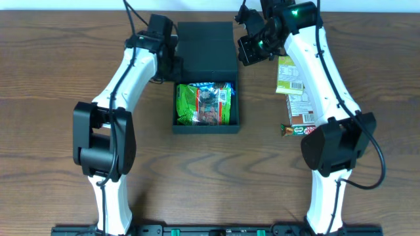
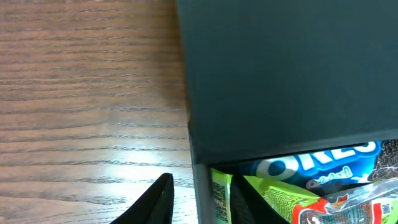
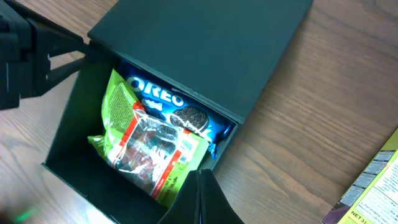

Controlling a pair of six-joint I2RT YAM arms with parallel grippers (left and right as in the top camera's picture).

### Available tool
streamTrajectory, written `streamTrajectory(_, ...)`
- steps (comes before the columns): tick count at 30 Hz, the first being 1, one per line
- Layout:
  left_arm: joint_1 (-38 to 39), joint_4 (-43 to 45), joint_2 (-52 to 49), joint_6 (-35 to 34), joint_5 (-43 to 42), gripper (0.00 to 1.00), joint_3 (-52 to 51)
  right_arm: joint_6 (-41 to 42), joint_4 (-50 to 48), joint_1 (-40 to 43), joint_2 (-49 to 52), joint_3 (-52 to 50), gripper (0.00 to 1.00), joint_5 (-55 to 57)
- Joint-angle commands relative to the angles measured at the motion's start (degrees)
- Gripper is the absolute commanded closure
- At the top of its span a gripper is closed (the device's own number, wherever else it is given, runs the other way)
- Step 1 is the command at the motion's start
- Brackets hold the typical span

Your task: Pack container

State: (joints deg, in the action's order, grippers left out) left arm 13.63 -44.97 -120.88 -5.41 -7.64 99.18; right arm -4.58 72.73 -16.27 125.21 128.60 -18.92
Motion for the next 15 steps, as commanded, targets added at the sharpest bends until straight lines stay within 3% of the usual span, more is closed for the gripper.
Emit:
streamTrajectory(1,0.7,-0.2,-0.7,-0.6,4.8,0.69,0.7,-0.2,0.1,-0.3,0.3,0.1,0.99,0.3)
streamTrajectory(11,0.7,-0.2,-1.9,-1.3,4.8,0.92,0.5,-4.0,2.9,-0.5,0.3,0.1,0.99,-4.3)
streamTrajectory(15,0.7,0.3,-2.9,-1.5,2.1,0.94,0.5,-5.9,4.9,-1.6,0.3,0.0,0.99,-5.2)
